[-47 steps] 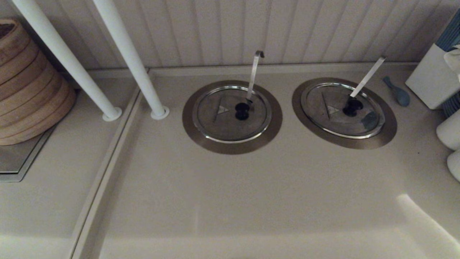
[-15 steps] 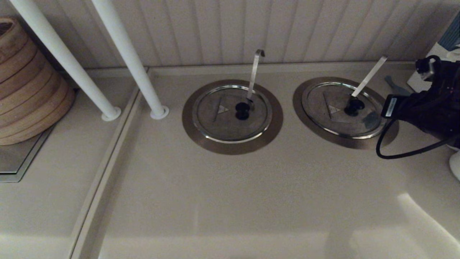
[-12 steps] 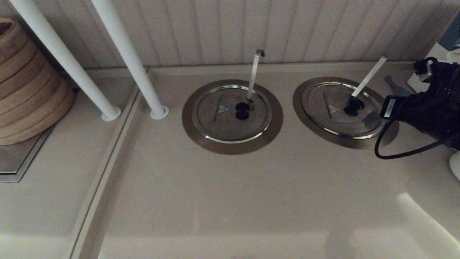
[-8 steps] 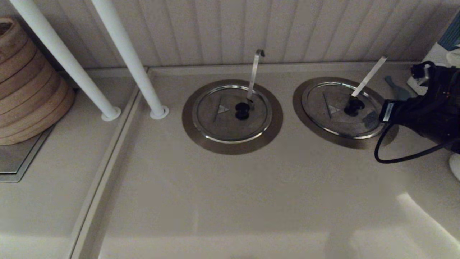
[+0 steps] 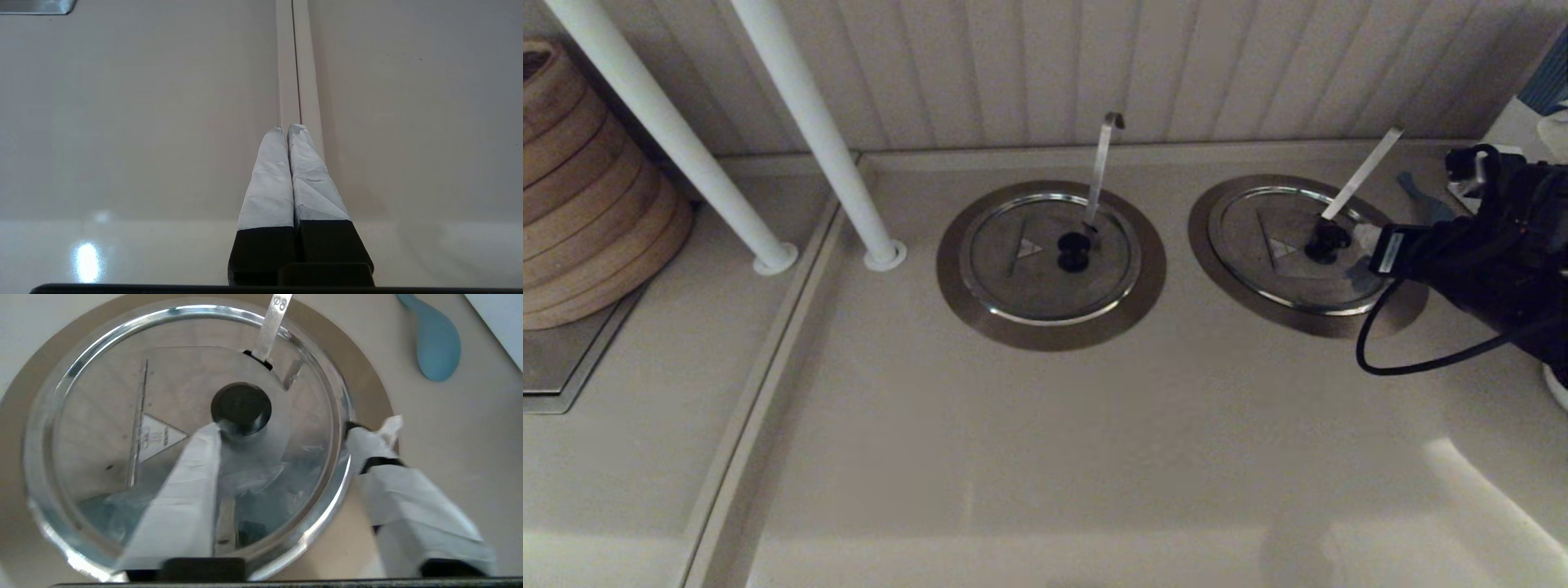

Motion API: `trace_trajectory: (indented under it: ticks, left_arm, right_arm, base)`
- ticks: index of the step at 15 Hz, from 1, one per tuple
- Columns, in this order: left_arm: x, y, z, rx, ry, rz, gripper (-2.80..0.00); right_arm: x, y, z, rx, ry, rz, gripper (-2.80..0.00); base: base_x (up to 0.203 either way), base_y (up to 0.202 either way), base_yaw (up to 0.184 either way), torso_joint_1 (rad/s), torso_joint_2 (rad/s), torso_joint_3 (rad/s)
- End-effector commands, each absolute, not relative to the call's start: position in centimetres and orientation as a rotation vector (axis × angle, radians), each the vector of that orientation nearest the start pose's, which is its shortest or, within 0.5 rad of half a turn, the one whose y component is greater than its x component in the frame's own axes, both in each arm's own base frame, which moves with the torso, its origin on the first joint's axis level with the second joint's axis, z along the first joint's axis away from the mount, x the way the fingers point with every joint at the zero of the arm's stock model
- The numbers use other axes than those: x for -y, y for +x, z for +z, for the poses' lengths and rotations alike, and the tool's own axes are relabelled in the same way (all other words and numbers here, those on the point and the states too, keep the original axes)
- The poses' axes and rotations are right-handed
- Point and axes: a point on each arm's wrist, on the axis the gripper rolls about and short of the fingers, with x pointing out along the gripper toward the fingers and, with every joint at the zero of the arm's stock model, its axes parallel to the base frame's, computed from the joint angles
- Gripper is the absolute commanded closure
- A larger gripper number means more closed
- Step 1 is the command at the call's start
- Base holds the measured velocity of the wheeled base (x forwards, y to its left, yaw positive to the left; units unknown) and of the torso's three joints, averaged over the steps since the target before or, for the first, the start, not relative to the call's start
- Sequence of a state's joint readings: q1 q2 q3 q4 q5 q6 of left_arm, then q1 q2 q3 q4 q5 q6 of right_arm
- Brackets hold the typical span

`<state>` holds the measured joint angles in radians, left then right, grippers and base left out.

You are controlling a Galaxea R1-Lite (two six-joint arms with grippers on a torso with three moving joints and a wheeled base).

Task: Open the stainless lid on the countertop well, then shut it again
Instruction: Open the lid

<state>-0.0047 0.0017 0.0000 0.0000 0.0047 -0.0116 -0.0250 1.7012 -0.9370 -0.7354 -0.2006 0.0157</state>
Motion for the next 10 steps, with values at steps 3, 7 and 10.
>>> trace_trajectory:
  ticks: [3, 7, 10]
  left_arm:
    - [0.0, -2.3, 7.6, -0.002, -0.012, 0.0, 0.0]
    - [0.0, -2.3, 7.6, -0.002, -0.012, 0.0, 0.0]
    - [0.0, -2.3, 7.6, 0.0, -0.012, 0.0, 0.0]
  right_arm:
    - [3.2, 33.9, 21.8, 0.034, 0.083, -0.259, -2.8]
    - [3.2, 34.9, 21.6, 0.045, 0.169, -0.242, -2.8]
    - [2.5, 35.0, 21.6, 0.046, 0.218, -0.203, -2.8]
  base:
    - [0.0, 0.0, 0.0, 0.0, 0.0, 0.0]
    - [0.0, 0.0, 0.0, 0.0, 0.0, 0.0]
    - [0.0, 0.0, 0.0, 0.0, 0.0, 0.0]
